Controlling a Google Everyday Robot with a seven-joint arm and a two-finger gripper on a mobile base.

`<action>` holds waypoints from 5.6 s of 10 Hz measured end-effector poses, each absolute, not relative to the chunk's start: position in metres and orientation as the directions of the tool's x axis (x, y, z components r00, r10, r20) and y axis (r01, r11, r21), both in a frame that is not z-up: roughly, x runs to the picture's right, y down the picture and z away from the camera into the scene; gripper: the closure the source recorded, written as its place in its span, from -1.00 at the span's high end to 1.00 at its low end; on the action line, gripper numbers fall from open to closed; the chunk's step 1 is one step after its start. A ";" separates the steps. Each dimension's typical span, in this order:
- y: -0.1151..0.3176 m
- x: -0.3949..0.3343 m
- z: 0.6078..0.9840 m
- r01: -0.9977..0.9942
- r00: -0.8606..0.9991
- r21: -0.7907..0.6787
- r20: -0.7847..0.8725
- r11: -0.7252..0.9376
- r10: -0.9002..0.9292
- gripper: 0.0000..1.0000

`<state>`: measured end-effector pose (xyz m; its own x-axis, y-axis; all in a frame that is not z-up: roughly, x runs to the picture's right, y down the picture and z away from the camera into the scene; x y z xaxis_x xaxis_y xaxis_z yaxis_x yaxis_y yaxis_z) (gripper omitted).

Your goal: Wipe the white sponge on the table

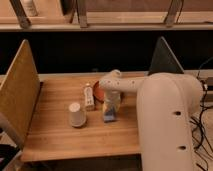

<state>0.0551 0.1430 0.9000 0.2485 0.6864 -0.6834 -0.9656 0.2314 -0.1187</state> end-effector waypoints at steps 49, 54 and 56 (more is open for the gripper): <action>0.173 0.077 0.832 -0.834 0.374 -0.067 -0.799 0.547 0.472 -0.84; 0.174 -0.006 0.838 -0.788 0.530 -0.221 -0.720 0.575 0.449 -0.84; 0.165 -0.029 0.851 -0.770 0.561 -0.233 -0.690 0.594 0.457 -0.84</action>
<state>-0.0288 0.1654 0.8515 0.5612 0.4566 -0.6903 -0.7701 0.5937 -0.2334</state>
